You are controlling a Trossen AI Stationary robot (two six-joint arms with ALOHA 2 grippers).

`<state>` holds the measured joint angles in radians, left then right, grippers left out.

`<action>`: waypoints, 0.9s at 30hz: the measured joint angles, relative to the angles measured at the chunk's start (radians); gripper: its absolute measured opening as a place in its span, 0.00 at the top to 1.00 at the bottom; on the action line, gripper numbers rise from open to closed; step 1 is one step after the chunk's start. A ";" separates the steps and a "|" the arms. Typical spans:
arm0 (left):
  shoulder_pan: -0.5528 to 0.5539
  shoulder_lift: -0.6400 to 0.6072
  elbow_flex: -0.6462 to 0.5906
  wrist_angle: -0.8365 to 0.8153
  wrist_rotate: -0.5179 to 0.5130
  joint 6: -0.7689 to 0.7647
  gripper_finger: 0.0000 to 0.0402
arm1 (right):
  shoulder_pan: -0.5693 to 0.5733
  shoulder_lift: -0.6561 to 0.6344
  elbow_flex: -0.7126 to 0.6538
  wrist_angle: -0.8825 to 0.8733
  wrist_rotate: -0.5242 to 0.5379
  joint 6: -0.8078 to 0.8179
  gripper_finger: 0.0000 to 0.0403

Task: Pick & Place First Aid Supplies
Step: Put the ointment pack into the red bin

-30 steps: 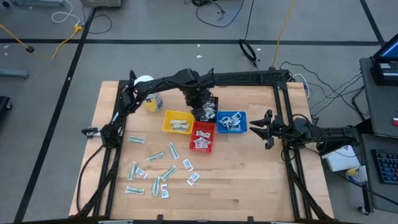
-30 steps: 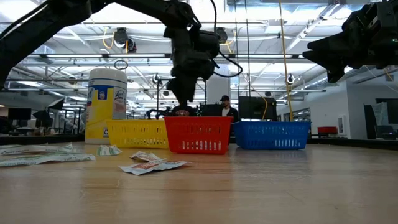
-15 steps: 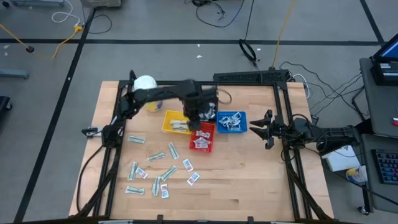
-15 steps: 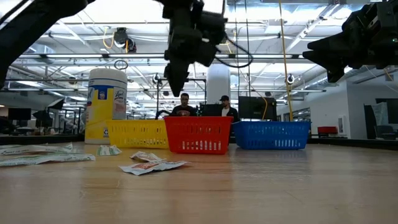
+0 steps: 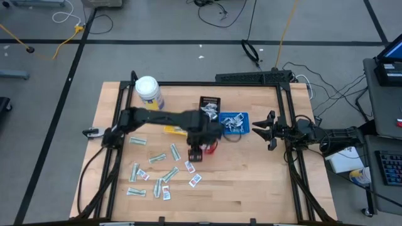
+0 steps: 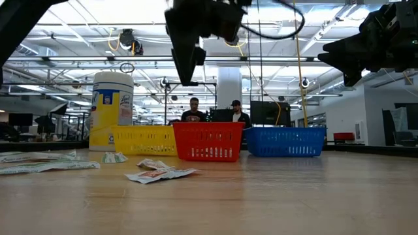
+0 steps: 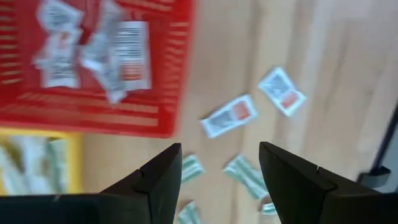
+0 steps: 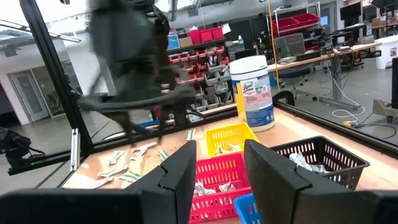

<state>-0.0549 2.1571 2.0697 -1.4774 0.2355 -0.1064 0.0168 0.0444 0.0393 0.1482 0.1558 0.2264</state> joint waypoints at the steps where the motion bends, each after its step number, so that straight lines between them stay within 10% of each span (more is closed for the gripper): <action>1: -0.021 0.000 0.000 0.005 0.000 -0.012 0.45 | 0.000 0.000 0.000 0.000 0.000 0.000 0.68; 27: -0.284 0.058 -0.001 0.162 -0.009 -0.492 0.44 | 0.000 0.000 0.000 -0.001 0.000 0.000 0.68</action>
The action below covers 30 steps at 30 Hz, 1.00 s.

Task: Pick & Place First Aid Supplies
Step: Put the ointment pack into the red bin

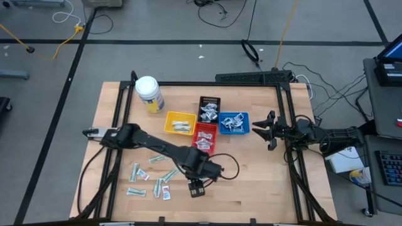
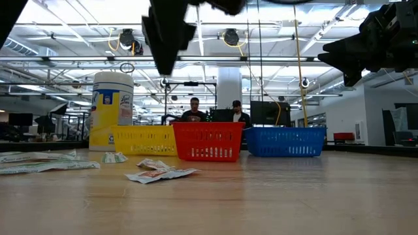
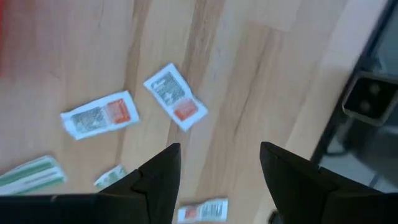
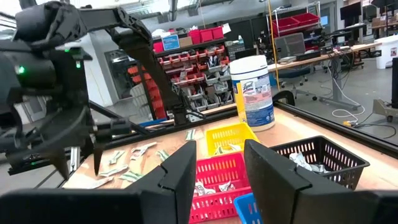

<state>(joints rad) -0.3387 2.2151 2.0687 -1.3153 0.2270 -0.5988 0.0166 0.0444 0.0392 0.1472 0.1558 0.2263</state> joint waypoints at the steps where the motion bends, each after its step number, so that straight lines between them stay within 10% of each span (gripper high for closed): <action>1: 0.002 0.011 -0.001 0.011 -0.001 -0.016 0.44 | 0.000 0.000 0.000 -0.001 0.000 0.000 0.68; 24: 0.000 0.116 -0.180 0.228 -0.070 -0.111 0.44 | 0.000 0.000 0.000 -0.001 0.000 0.000 0.68; 30: -0.001 0.116 -0.183 0.228 -0.089 -0.076 0.63 | 0.000 0.000 0.000 -0.001 0.000 0.000 0.68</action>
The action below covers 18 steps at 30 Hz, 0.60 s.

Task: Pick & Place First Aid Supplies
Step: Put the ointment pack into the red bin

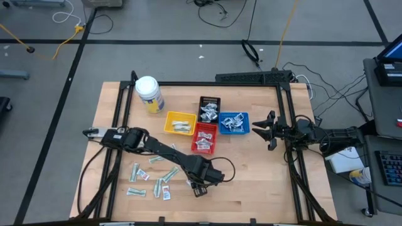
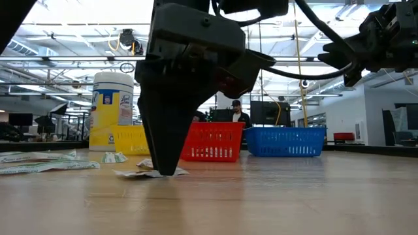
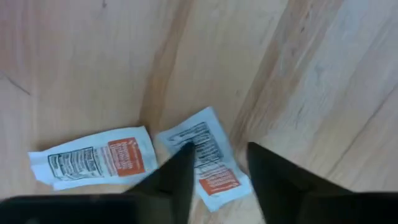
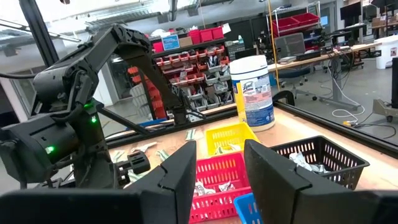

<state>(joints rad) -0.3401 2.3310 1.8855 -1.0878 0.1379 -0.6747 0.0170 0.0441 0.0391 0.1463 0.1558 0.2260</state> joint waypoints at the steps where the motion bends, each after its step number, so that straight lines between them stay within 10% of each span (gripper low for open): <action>1: 0.000 0.000 0.000 0.004 0.004 0.007 0.68 | 0.000 0.000 0.000 0.000 0.000 0.000 0.68; 7: -0.001 0.002 -0.001 0.040 0.040 0.048 0.97 | 0.000 0.000 0.000 0.000 0.000 0.000 0.68; 18: -0.002 0.004 -0.001 0.081 0.070 0.044 0.99 | 0.000 0.000 0.000 0.000 0.000 0.000 0.68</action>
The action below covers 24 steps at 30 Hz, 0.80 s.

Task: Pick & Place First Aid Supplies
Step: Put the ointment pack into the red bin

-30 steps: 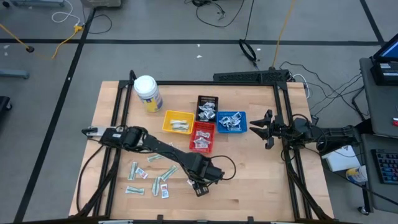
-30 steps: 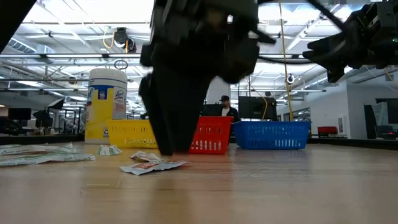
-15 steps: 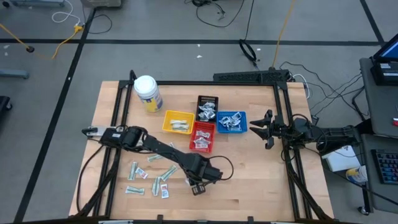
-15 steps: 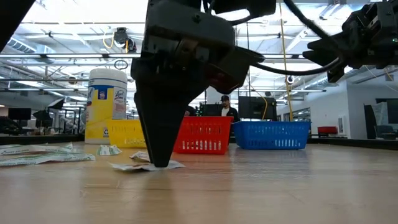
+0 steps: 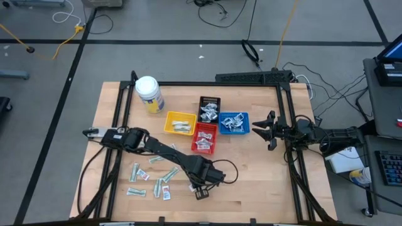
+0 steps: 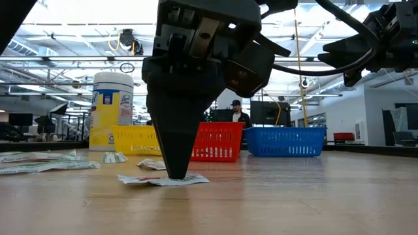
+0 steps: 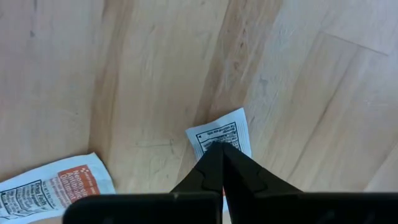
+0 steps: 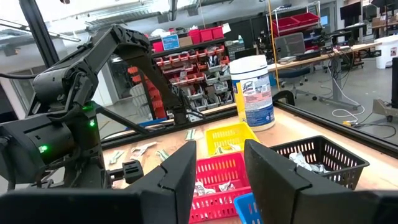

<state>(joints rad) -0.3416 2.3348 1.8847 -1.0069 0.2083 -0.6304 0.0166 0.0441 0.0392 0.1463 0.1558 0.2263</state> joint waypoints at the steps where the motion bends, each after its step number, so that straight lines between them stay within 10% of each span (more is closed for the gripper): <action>1: 0.000 0.000 0.000 0.000 0.000 0.000 0.99 | 0.000 0.000 0.000 0.000 0.000 0.000 0.68; 24: 0.020 -0.012 0.002 -0.120 -0.167 0.022 0.67 | 0.000 0.000 0.000 0.000 0.000 0.000 0.68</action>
<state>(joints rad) -0.3212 2.3230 1.8870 -1.1271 0.0412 -0.6081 0.0170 0.0444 0.0395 0.1463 0.1558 0.2264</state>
